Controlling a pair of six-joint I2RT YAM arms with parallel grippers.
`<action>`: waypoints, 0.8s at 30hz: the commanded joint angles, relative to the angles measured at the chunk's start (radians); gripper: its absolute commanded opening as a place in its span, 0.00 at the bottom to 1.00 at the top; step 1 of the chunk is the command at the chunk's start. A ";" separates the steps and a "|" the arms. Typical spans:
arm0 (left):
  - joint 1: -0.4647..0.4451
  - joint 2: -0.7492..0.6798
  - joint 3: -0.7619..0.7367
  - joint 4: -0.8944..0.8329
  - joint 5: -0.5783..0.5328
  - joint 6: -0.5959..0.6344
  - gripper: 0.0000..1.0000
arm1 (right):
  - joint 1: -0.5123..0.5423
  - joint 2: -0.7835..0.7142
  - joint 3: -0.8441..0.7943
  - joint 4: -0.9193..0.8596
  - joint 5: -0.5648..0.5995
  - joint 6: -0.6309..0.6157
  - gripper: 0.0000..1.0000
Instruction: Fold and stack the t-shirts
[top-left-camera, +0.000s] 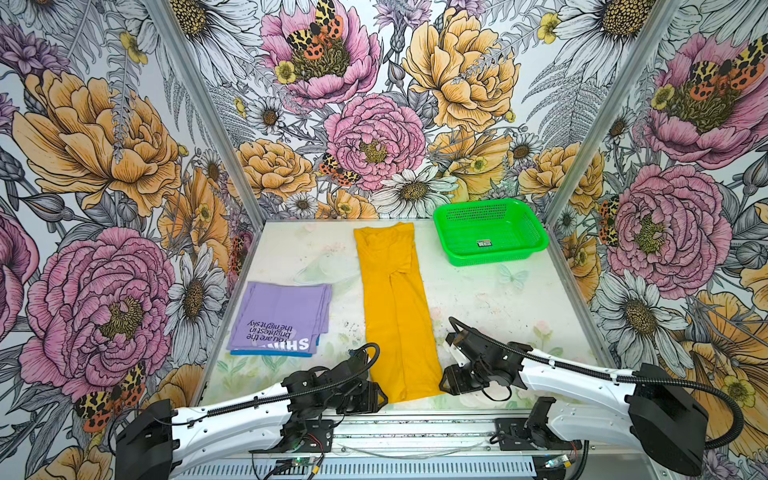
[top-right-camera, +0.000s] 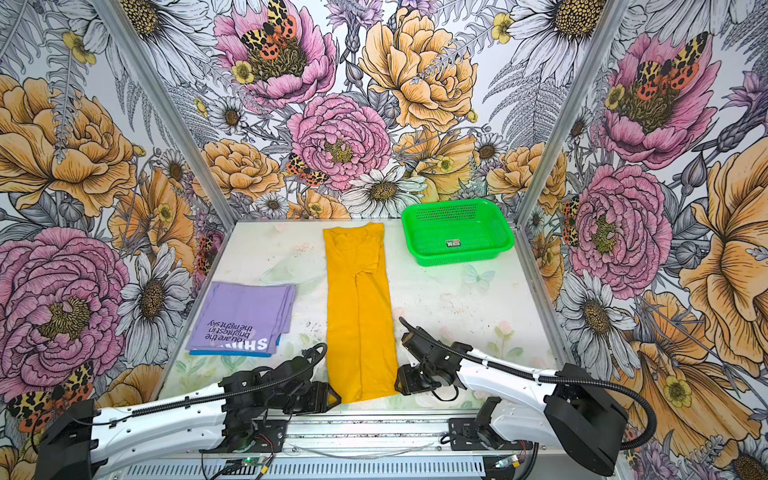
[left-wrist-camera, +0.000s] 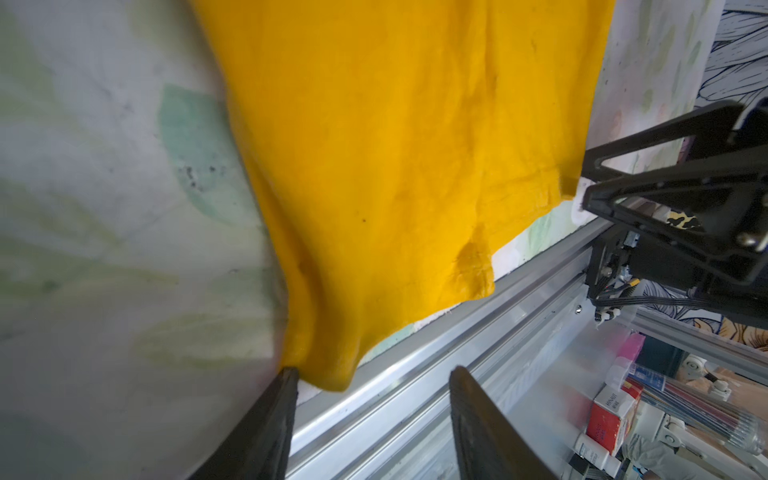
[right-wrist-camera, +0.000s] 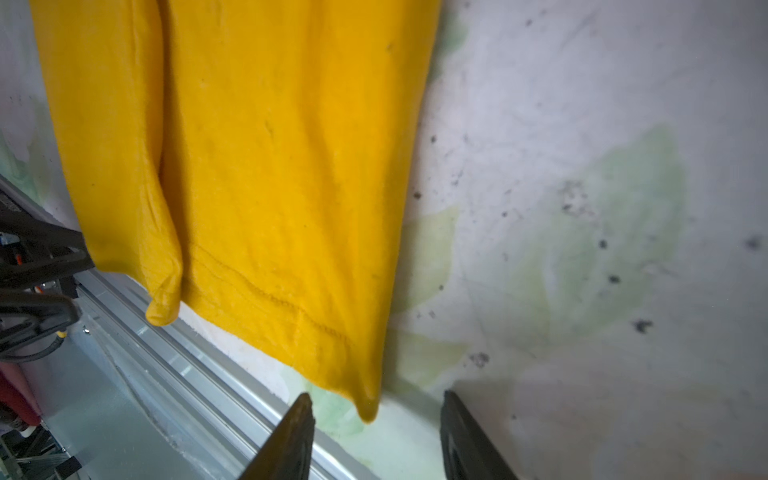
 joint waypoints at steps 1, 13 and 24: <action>-0.003 0.001 -0.014 -0.015 -0.038 -0.015 0.54 | 0.026 0.038 0.001 -0.034 -0.024 -0.018 0.45; -0.009 0.100 0.007 0.013 -0.046 0.017 0.08 | 0.040 0.064 0.019 -0.036 -0.010 -0.026 0.00; 0.031 0.088 0.154 -0.127 -0.079 0.131 0.00 | 0.010 0.062 0.187 -0.043 -0.012 -0.065 0.00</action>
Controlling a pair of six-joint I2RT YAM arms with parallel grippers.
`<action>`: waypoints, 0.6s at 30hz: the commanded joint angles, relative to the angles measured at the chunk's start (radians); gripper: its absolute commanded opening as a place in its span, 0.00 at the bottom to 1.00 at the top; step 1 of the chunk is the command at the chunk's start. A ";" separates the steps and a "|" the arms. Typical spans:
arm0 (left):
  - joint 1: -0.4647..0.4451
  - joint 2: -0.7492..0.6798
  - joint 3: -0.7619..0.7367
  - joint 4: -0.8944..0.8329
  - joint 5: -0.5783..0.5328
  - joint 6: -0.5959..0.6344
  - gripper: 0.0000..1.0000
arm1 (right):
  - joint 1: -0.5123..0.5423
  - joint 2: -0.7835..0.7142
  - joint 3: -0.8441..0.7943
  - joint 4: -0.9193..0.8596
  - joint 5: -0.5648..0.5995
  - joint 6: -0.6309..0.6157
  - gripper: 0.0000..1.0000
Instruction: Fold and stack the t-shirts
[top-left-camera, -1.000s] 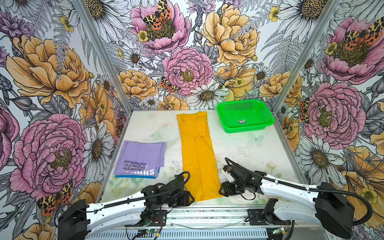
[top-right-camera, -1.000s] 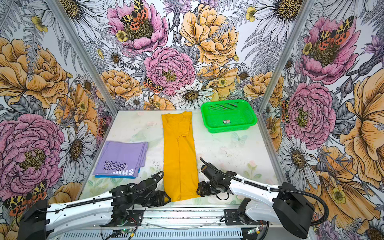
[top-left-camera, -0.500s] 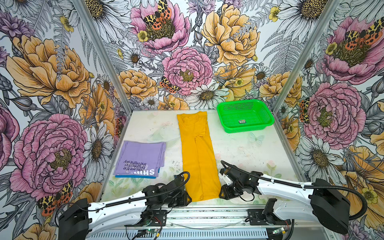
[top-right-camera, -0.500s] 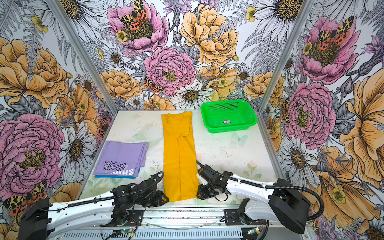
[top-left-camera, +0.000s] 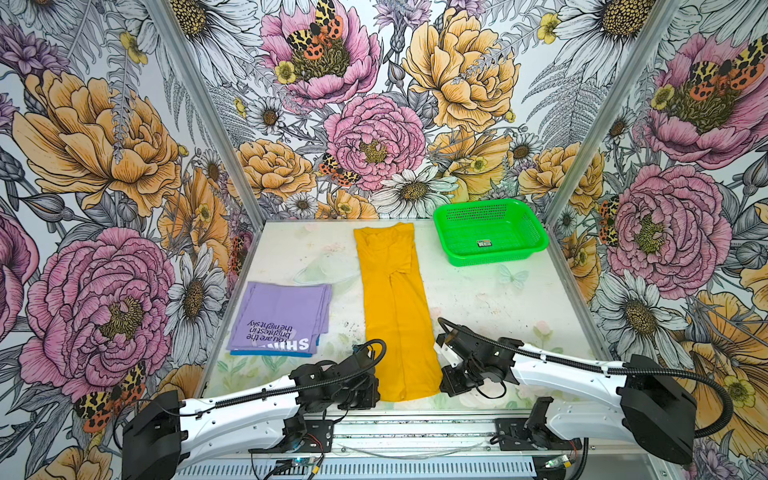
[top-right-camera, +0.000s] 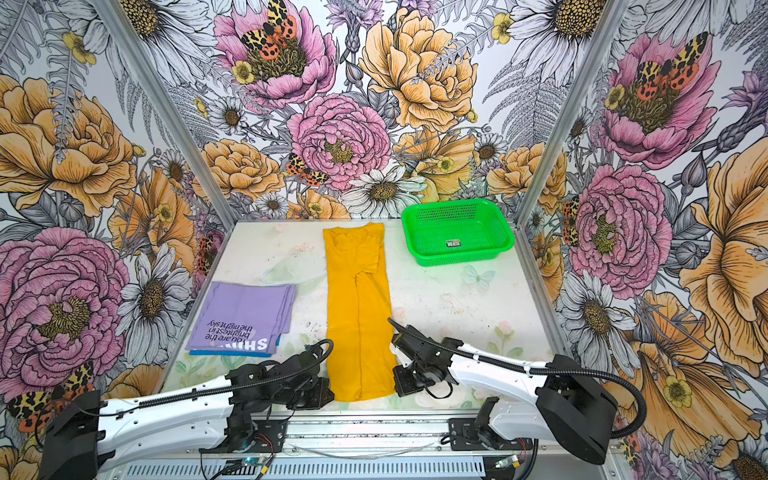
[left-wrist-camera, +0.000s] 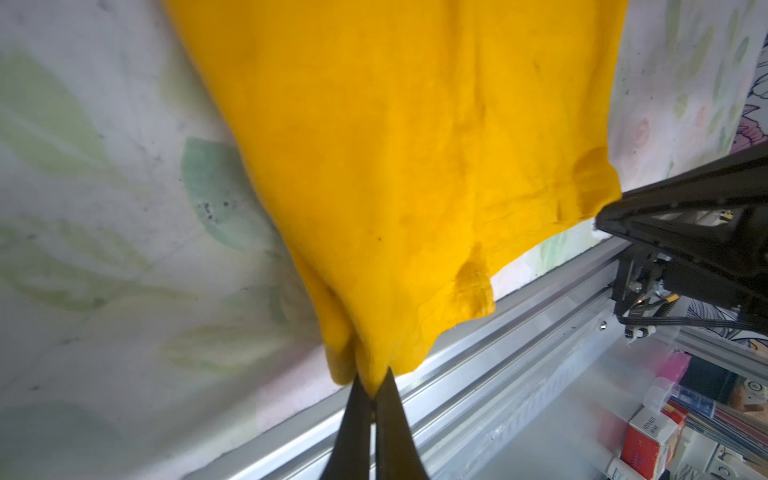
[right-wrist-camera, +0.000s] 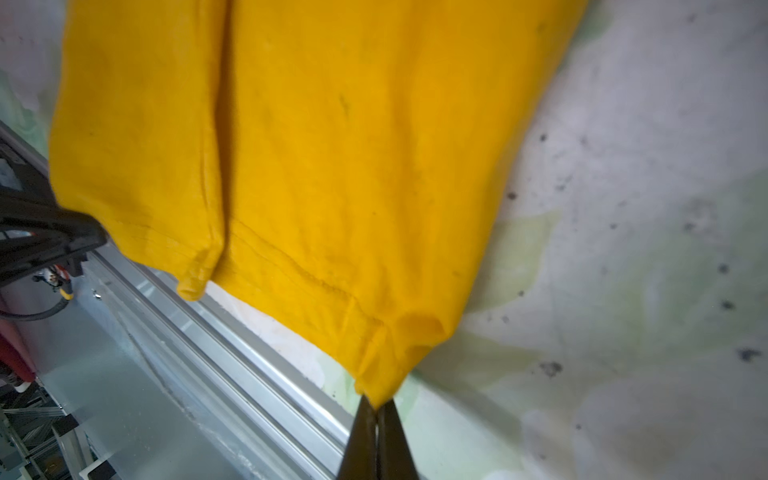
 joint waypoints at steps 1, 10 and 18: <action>0.050 -0.007 0.045 -0.048 -0.022 0.087 0.00 | -0.022 0.009 0.092 0.008 0.016 -0.032 0.00; 0.444 0.118 0.219 -0.011 0.140 0.421 0.00 | -0.166 0.134 0.262 0.011 0.090 -0.053 0.00; 0.649 0.428 0.428 0.048 0.243 0.622 0.00 | -0.313 0.398 0.523 0.011 0.106 -0.090 0.00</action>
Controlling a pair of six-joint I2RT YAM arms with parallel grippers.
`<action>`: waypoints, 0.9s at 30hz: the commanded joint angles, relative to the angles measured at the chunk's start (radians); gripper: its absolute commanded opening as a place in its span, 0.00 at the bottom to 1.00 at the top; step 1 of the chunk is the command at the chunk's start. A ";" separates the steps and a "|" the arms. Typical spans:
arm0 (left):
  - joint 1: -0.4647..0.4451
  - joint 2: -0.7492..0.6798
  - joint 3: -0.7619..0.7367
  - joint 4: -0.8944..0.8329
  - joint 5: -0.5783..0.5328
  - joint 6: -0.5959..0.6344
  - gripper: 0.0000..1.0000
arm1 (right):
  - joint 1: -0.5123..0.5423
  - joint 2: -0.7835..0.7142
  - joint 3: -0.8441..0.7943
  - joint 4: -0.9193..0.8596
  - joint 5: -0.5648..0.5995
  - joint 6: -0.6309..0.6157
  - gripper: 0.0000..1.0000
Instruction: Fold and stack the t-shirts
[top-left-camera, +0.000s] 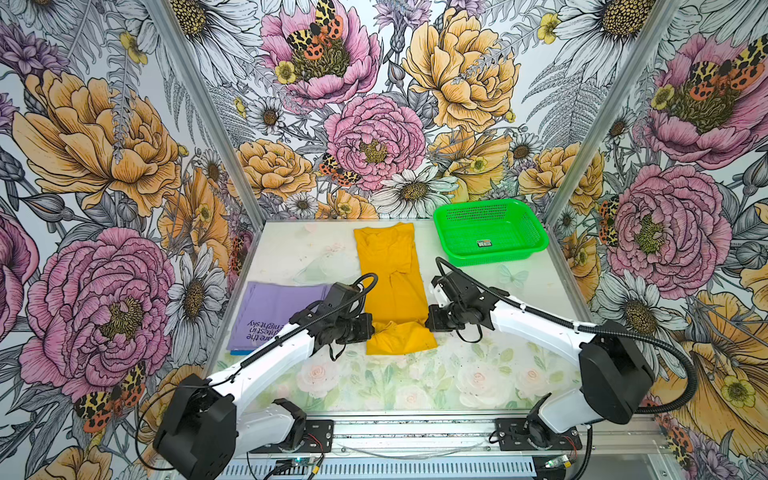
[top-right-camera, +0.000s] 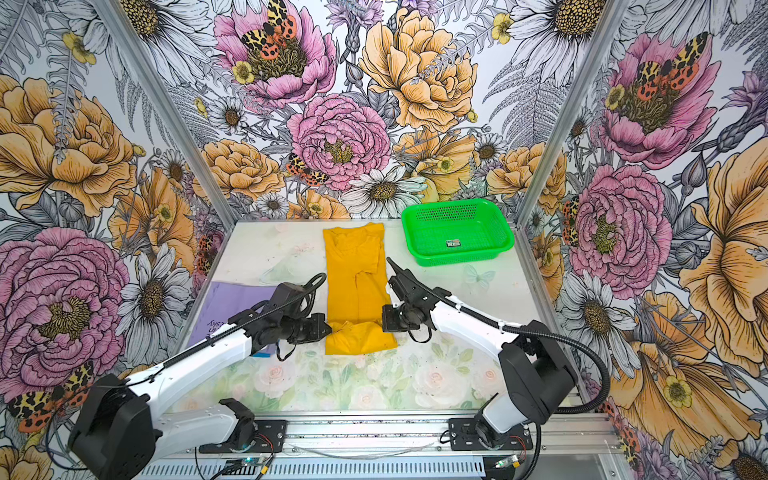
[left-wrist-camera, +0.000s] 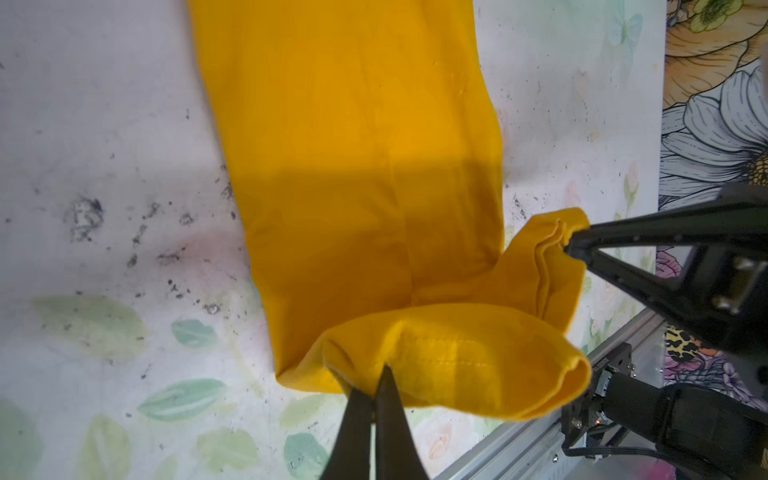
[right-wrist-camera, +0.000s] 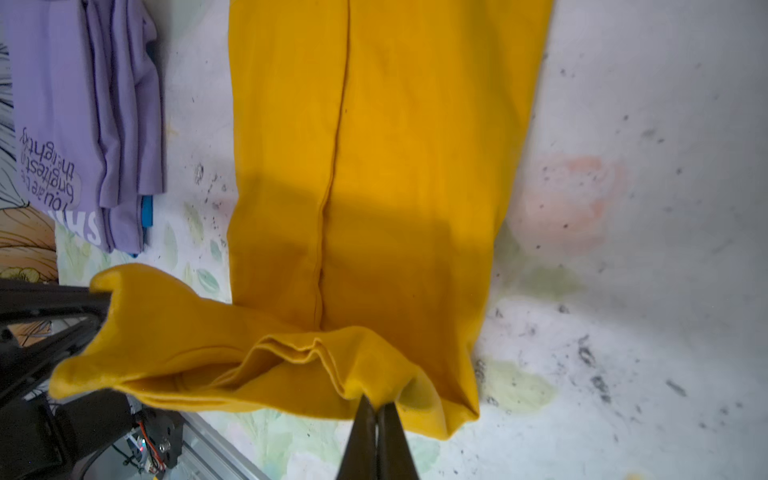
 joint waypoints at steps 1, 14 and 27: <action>0.064 0.096 0.076 0.045 0.071 0.129 0.00 | -0.049 0.098 0.096 0.009 0.028 -0.024 0.00; 0.183 0.413 0.347 0.054 0.104 0.207 0.00 | -0.174 0.382 0.375 0.007 -0.058 -0.048 0.00; 0.225 0.545 0.479 0.052 0.129 0.216 0.00 | -0.222 0.525 0.555 -0.017 -0.130 -0.056 0.00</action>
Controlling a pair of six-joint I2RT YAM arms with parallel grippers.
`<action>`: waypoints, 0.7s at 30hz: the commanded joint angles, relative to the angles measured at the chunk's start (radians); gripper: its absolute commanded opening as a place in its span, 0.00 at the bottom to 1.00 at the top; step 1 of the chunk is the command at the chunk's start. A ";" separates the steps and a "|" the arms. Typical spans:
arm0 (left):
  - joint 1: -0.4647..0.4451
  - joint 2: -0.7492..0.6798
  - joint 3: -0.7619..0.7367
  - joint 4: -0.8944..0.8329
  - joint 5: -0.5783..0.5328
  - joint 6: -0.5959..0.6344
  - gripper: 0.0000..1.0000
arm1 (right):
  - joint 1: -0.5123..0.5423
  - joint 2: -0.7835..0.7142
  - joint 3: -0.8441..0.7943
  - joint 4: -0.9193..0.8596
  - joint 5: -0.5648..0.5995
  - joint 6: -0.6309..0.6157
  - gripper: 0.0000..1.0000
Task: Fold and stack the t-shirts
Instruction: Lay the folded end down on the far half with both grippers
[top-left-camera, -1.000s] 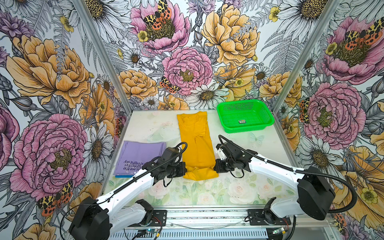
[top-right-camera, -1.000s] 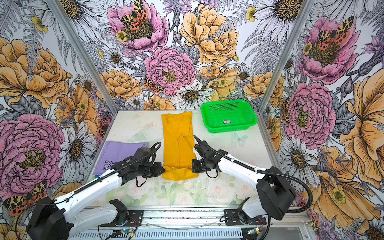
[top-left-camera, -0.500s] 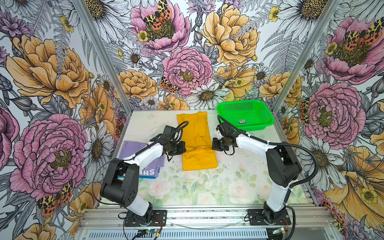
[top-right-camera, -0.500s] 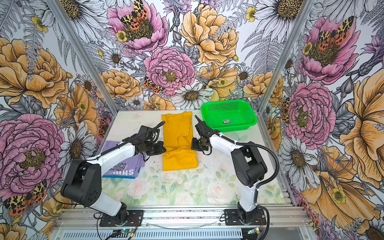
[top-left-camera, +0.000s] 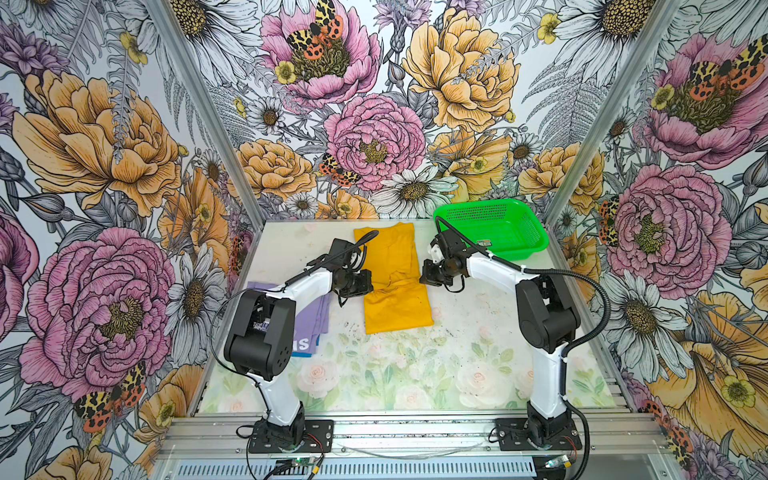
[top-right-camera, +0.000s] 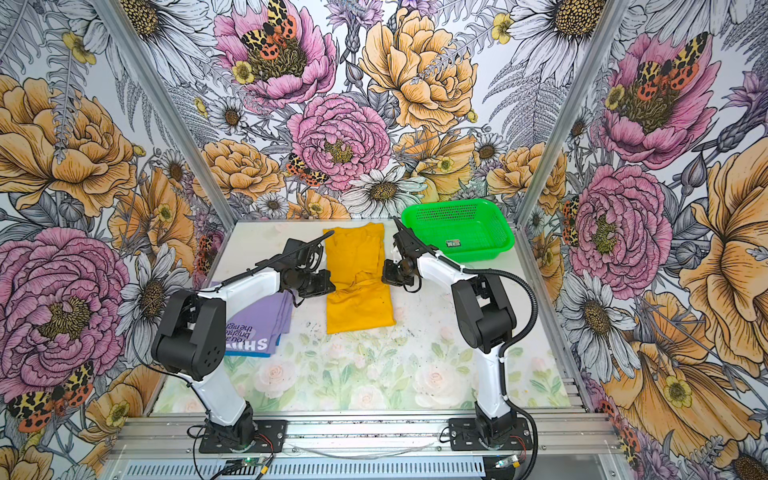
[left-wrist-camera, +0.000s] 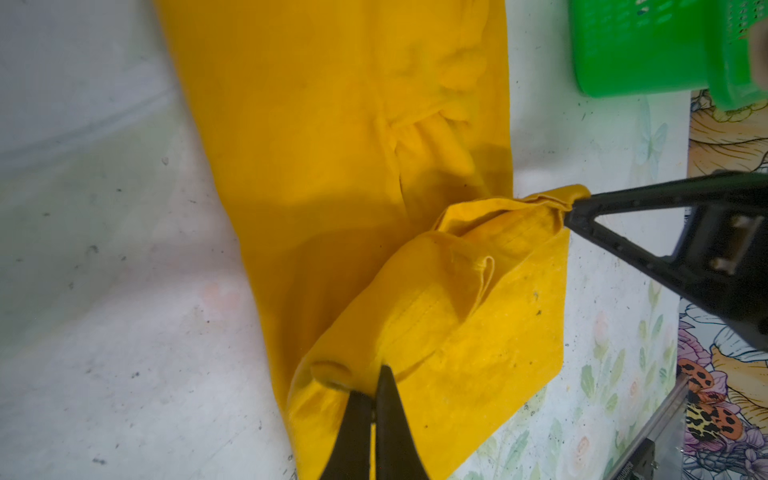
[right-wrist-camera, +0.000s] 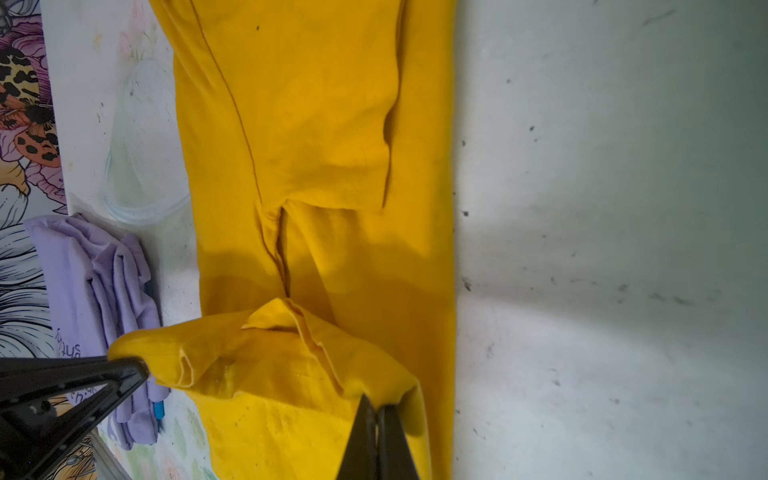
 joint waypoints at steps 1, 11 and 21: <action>0.021 0.025 0.049 0.015 0.032 0.025 0.00 | -0.011 0.042 0.064 -0.011 -0.024 -0.017 0.00; 0.050 0.116 0.124 0.015 0.057 0.021 0.00 | -0.036 0.106 0.151 -0.033 -0.033 -0.009 0.07; 0.061 0.050 0.149 0.058 0.063 0.014 0.99 | -0.043 -0.051 0.038 -0.031 0.022 -0.082 0.73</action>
